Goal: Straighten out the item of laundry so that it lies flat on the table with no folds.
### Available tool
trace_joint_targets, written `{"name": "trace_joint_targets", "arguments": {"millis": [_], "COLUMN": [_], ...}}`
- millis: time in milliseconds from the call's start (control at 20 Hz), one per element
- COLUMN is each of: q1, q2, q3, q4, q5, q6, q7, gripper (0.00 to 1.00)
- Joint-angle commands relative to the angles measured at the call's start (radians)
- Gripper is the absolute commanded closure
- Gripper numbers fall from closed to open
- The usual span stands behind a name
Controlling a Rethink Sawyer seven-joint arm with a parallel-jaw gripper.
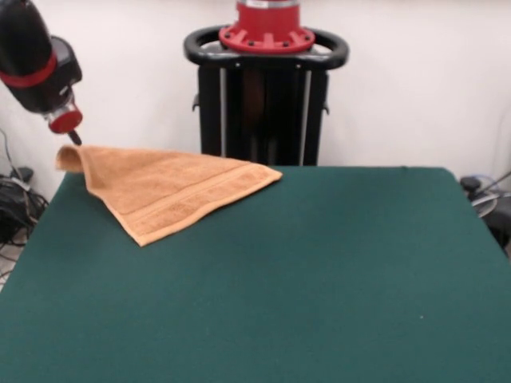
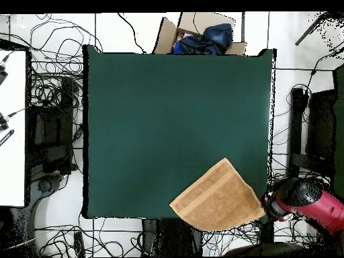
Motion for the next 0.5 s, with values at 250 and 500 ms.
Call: {"name": "trace_joint_targets", "arguments": {"millis": [250,500], "q1": [-0.120,-0.264], "q2": [-0.230,-0.296], "q3": [0.293,0.478], "q4": [0.267,0.382], "q5": [0.079,0.108], "q6": [-0.071,-0.150], "q7": [-0.249,-0.358], "gripper": [0.00,0.00]}}
